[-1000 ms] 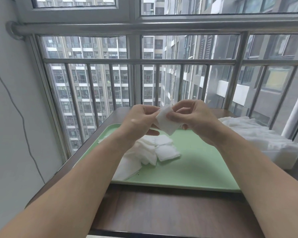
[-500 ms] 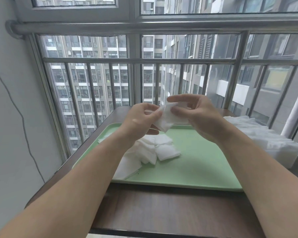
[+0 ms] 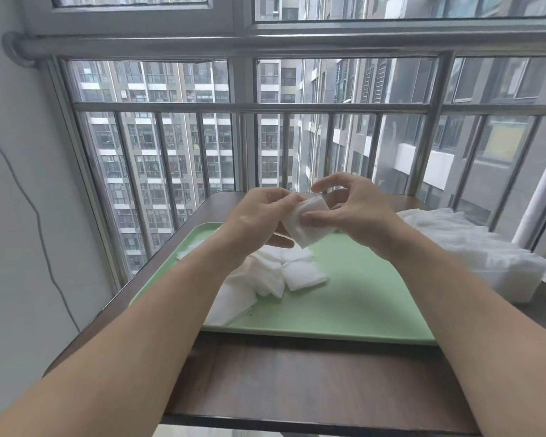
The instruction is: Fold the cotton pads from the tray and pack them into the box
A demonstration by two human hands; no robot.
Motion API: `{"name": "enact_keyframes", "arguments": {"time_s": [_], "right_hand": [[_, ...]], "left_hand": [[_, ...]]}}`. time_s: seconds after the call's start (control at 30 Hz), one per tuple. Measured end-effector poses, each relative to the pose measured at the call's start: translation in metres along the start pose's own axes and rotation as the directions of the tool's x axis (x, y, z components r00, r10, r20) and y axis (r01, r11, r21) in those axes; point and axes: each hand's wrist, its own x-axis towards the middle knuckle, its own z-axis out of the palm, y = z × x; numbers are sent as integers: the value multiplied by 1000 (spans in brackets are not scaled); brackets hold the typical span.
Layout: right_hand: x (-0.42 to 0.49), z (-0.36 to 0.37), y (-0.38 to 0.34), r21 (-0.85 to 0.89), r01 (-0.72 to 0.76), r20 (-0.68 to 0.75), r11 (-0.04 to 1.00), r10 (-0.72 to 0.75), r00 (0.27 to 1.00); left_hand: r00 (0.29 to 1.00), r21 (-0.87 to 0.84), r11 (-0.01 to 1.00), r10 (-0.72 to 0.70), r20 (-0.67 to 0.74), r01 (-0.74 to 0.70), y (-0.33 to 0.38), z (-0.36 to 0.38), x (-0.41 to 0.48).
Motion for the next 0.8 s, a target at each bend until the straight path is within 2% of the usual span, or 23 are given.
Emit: {"name": "enact_keyframes", "arguments": {"time_s": [0.17, 0.23, 0.3, 0.4, 0.47, 0.7, 0.8], "right_hand": [[2, 6, 3, -81, -67, -35, 994, 64, 997], [1, 6, 2, -76, -150, 4, 986, 150, 989], [-1, 7, 4, -154, -182, 79, 971, 196, 977], [-3, 14, 13, -436, -32, 229, 900, 145, 963], [-4, 21, 19, -524, 29, 300, 851, 153, 942], [-3, 36, 21, -646, 32, 270, 762, 189, 944], [-1, 38, 21, -605, 28, 276, 796, 177, 945]], "left_hand": [[998, 1, 998, 60, 4, -60, -2, -1, 1], [994, 10, 998, 70, -80, -69, -3, -2, 2], [981, 3, 999, 53, -188, -53, -3, -5, 3], [961, -66, 997, 9, -277, -28, -4, -11, 5], [957, -83, 996, -5, -291, -20, -4, -12, 5], [960, -26, 1000, 0, -281, -8, -6, -4, 5], [957, -14, 1000, 8, -290, -12, -5, -5, 6]]}}
